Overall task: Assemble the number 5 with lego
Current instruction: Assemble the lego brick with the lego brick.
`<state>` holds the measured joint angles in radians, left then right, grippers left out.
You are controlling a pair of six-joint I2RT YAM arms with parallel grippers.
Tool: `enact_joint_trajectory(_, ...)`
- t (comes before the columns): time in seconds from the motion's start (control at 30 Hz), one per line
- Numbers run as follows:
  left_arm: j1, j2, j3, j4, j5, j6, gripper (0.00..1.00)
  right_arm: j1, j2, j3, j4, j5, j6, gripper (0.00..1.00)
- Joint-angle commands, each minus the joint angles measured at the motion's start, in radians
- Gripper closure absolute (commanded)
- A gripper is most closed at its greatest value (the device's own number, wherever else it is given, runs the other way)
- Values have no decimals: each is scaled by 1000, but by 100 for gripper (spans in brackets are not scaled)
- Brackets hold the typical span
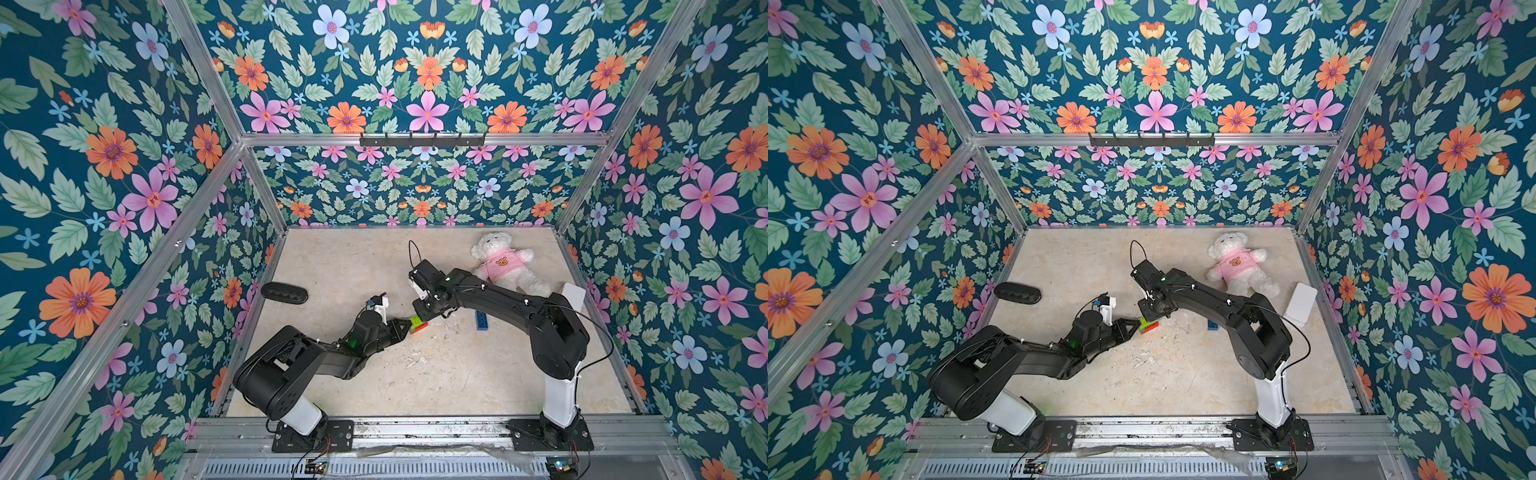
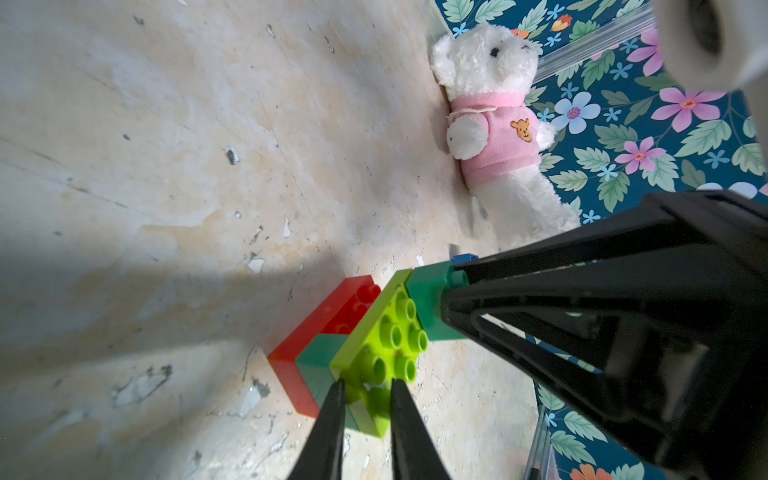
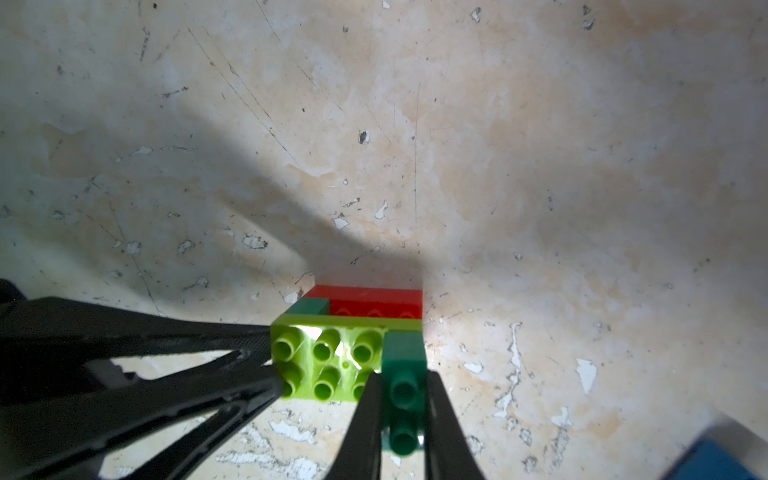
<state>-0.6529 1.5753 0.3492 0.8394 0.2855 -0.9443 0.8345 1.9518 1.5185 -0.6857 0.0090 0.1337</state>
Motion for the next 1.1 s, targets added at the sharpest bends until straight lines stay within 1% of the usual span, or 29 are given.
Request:
enact_joint_trajectory(0.0,0,19,-8,-193,-32,25,79,4,17,15,-36,-41,7,97)
enact_joint_trajectory(0.27,2,28,-11,-180,-29,21,79,5,33,32,-51,-41,10,96)
enact_joint_trajectory(0.37,1,27,-13,-181,-31,21,79,6,28,30,-46,-35,15,95)
enact_joint_trajectory(0.5,2,28,-13,-181,-31,21,79,8,16,34,-41,-28,21,89)
enact_joint_trajectory(0.57,1,30,-11,-181,-29,21,79,8,11,39,-42,-24,23,83)
enact_joint_trajectory(0.67,2,31,-9,-185,-29,24,79,9,-4,44,-38,-17,28,72)
enact_joint_trajectory(0.9,2,29,-6,-194,-29,30,79,-6,-69,20,0,-22,56,56)
enact_joint_trajectory(1.0,1,27,-7,-197,-31,30,79,-57,-141,-86,103,-80,109,48)
enact_joint_trajectory(1.07,2,26,-8,-198,-32,28,79,-101,-207,-197,216,-143,161,40)
